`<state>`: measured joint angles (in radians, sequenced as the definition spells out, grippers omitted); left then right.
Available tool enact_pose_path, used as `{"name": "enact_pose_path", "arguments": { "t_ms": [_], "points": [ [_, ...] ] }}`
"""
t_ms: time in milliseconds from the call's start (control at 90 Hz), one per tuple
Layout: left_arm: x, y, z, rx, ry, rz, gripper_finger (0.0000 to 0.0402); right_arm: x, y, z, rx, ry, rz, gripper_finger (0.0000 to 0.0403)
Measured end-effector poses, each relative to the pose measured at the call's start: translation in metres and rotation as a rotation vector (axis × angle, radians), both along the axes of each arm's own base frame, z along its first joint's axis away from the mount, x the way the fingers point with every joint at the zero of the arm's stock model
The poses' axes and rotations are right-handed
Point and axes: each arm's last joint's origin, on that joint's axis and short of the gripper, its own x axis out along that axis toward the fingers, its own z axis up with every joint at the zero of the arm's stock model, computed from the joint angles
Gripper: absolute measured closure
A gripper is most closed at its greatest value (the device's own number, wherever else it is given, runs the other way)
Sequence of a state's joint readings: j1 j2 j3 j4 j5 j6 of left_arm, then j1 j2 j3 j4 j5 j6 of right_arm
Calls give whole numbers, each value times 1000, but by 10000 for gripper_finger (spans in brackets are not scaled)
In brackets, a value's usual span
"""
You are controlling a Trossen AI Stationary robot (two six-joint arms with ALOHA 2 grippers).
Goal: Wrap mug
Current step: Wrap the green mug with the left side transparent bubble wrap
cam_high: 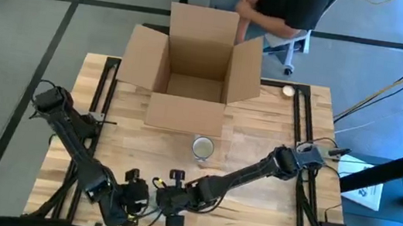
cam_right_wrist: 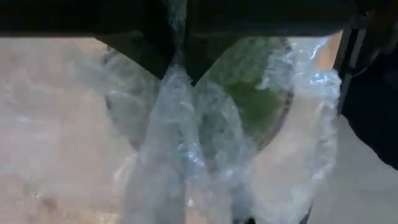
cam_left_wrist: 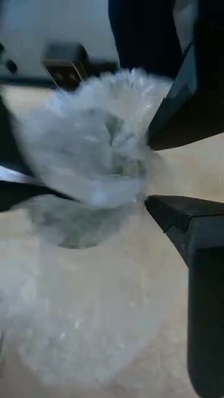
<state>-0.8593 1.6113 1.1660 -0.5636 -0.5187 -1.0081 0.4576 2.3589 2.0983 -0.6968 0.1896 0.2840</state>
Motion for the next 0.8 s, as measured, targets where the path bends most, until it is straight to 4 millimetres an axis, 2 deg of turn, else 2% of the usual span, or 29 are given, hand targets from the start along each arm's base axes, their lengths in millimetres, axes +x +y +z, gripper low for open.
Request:
{"name": "enact_pose_path", "arguments": {
  "t_ms": [122,233,400,511,656,800],
  "points": [
    [-2,3,9,6,-41,2,291,0,0,0,1,-4,0,398],
    [6,5,8,31,-76,7,291,1,1,1,6,-19,4,398],
    [28,4,-17,78,-28,-26,291,1,1,1,1,-18,7,398],
    [36,3,-32,77,31,-49,291,0,2,0,-8,-10,10,398],
    [37,2,-35,82,34,-43,291,-3,3,3,-6,-2,16,398],
    [36,2,-33,59,38,-45,291,-5,1,25,-15,5,10,398]
  ]
}}
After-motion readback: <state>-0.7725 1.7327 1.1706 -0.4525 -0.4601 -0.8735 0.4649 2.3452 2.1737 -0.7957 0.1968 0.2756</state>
